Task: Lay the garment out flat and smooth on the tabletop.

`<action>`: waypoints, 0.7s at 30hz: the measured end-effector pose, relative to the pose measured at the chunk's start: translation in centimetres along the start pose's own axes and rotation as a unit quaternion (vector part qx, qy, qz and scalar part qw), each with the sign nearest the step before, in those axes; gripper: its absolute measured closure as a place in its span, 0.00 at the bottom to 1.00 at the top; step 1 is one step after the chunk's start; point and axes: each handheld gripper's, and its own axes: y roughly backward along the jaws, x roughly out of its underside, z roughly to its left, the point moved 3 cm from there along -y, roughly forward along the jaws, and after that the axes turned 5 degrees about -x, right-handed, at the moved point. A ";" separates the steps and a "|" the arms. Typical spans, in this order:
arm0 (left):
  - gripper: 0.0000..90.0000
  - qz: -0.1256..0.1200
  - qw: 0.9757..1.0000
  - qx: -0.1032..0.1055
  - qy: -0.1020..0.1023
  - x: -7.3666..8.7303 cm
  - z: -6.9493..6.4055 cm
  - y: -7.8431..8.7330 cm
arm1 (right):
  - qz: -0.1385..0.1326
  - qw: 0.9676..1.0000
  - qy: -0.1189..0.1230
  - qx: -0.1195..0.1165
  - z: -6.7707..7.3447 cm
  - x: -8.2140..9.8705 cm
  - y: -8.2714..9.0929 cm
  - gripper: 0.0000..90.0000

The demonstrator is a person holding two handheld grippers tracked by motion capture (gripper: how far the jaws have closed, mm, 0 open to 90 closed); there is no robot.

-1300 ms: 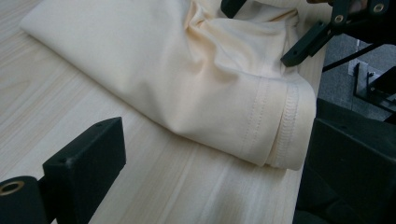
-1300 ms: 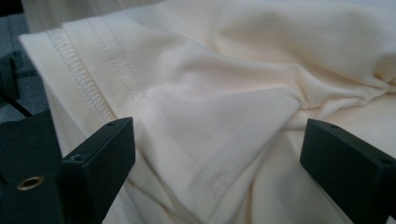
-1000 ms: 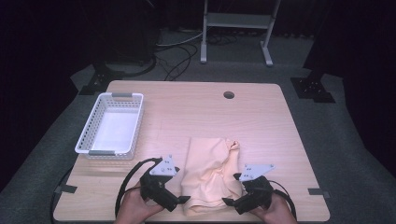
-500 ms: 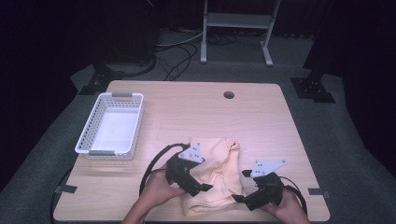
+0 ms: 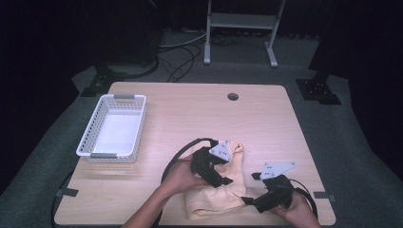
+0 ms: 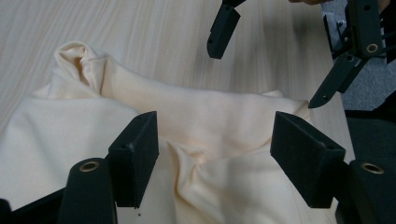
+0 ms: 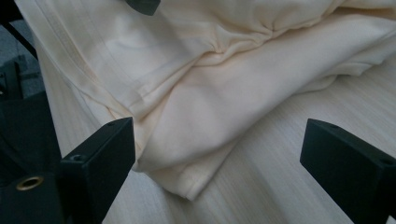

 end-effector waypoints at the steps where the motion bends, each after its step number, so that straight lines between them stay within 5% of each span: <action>1: 0.37 0.003 1.000 0.003 -0.001 -0.1 0.1 -0.3 | 0.000 1.000 0.001 0.000 0.0 0.1 0.1 0.11; 13: 0.58 0.054 0.997 0.020 -0.050 -1.7 0.9 -3.0 | -0.006 1.000 -0.003 -0.008 -0.1 0.4 0.5 0.11; 21: 0.63 0.108 0.992 0.033 -0.054 -1.7 1.5 -5.4 | -0.002 1.000 0.001 -0.006 0.1 0.4 0.5 0.11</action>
